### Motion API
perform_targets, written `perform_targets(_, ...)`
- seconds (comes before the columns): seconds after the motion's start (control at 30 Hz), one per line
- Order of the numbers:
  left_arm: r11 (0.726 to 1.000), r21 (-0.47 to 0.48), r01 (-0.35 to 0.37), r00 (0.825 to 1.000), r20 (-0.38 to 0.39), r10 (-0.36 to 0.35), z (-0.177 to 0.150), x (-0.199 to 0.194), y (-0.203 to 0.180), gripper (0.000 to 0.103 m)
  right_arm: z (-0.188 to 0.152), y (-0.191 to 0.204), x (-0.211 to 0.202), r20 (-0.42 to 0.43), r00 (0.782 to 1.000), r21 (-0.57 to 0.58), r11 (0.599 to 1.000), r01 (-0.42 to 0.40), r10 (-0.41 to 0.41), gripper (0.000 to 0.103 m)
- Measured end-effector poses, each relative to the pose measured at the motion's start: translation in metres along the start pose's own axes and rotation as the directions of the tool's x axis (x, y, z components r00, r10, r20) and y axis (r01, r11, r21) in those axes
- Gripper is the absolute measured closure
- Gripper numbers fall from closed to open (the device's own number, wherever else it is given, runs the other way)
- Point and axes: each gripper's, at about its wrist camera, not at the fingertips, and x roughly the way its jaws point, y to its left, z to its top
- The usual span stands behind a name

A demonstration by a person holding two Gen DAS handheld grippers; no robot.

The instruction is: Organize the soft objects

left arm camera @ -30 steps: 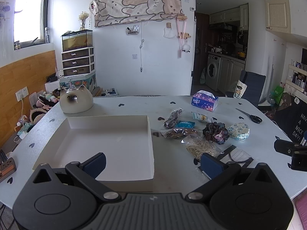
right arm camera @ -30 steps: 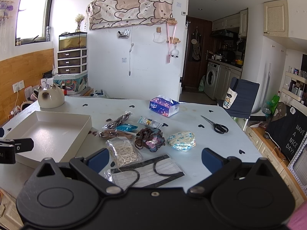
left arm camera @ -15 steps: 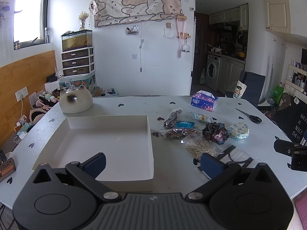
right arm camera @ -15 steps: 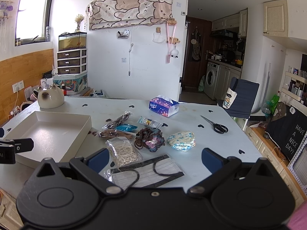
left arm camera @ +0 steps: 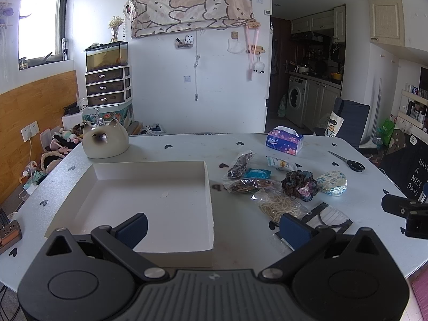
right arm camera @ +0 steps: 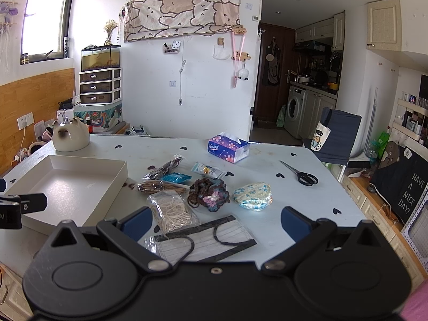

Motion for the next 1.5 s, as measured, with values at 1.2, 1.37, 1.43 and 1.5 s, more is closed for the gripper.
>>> perform_targets(1.2,0.996,0.058,0.070,0.997,-0.023,-0.069,0.023,0.043,-0.023,0.000,0.008,-0.021,0.033,-0.055,0.998,0.060,0.998,0.005,-0.001,0.000)
perform_targets(1.37,0.987,0.090,0.135,0.991,-0.029,-0.133,0.045,0.077,-0.023,0.000,0.021,-0.019,0.055,-0.079,0.996,0.087,0.995,0.052,-0.045,0.000)
perform_targets(1.43,0.980,0.101,0.172,0.985,-0.029,-0.170,0.054,0.091,-0.024,0.000,0.025,-0.020,0.067,-0.099,0.993,0.106,0.991,0.076,-0.066,0.000)
perform_targets(1.5,0.971,0.104,0.213,0.977,-0.031,-0.211,0.062,0.106,-0.023,0.000,0.028,-0.018,0.079,-0.127,0.988,0.126,0.986,0.106,-0.090,0.000)
